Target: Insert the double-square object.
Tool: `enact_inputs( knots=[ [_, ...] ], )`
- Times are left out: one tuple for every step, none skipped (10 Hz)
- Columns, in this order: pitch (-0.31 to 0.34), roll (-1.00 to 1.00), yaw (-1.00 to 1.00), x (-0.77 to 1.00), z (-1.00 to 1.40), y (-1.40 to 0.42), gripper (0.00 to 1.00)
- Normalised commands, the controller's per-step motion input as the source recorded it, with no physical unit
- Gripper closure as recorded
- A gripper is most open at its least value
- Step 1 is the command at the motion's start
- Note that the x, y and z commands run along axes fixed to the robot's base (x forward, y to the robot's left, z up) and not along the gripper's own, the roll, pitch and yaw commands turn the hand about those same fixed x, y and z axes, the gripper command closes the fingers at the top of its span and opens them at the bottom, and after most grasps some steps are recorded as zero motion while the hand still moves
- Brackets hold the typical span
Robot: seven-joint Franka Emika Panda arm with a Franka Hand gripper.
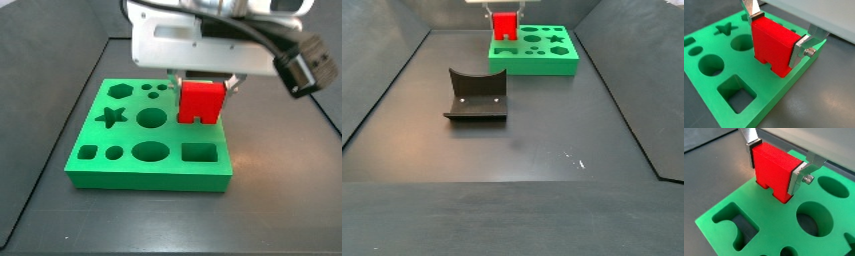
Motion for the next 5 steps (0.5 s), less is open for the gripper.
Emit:
enact_inputs(
  knots=[
    [-0.164,0.00,0.00,0.00,-0.30,-0.04,1.00],
    [-0.144,0.00,0.00,0.00,-0.30,-0.03,1.00],
    [-0.149,0.03,0.00,0.00,-0.35,-0.06,1.00],
    [-0.107,0.00,0.00,0.00,-0.12,0.00,1.00],
    [0.000,0.00,0.00,0.00,0.00,0.00,1.00]
  ],
)
